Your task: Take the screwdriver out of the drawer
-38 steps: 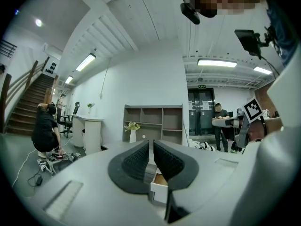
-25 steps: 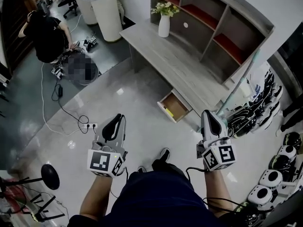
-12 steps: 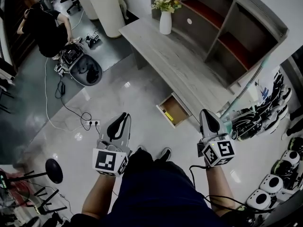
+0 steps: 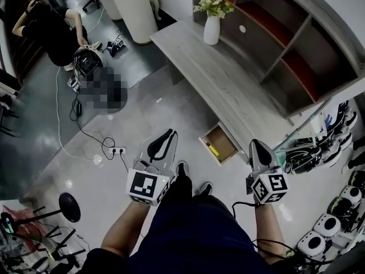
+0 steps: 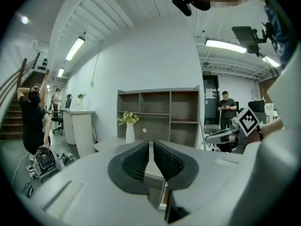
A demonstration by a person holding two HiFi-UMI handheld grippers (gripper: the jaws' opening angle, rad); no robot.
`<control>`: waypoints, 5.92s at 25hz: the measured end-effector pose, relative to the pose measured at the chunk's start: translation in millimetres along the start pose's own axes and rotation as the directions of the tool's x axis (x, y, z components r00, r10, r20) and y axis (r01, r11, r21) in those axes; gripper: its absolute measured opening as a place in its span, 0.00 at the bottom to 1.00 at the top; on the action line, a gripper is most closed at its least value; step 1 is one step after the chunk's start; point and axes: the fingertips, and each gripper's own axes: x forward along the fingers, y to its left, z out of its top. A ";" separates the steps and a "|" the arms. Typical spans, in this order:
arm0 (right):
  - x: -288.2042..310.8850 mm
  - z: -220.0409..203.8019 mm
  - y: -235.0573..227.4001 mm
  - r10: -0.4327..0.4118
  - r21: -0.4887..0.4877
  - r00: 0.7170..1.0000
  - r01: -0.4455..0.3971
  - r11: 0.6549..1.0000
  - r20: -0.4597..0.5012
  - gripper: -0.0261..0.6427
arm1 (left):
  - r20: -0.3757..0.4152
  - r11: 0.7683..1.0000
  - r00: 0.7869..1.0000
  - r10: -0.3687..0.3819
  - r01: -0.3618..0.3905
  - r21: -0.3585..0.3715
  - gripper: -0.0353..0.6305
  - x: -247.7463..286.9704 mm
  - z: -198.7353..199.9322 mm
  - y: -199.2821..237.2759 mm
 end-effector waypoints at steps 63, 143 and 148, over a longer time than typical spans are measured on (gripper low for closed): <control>196.9 -346.8 19.9 0.415 0.310 0.623 -0.276 0.910 -0.663 0.20 | -0.524 0.975 0.836 -0.166 0.058 -0.216 0.10 47.3 -211.6 -2.8; 127.9 -154.0 -36.0 0.108 -0.031 0.819 -0.152 0.988 -0.564 0.12 | -0.397 0.953 0.879 -0.265 0.174 -0.249 0.10 69.4 -165.8 -16.1; 119.6 -141.1 -86.7 0.060 -0.013 0.805 -0.084 0.996 -0.591 0.12 | -0.361 0.957 0.899 -0.248 0.169 -0.237 0.10 81.7 -143.9 -16.0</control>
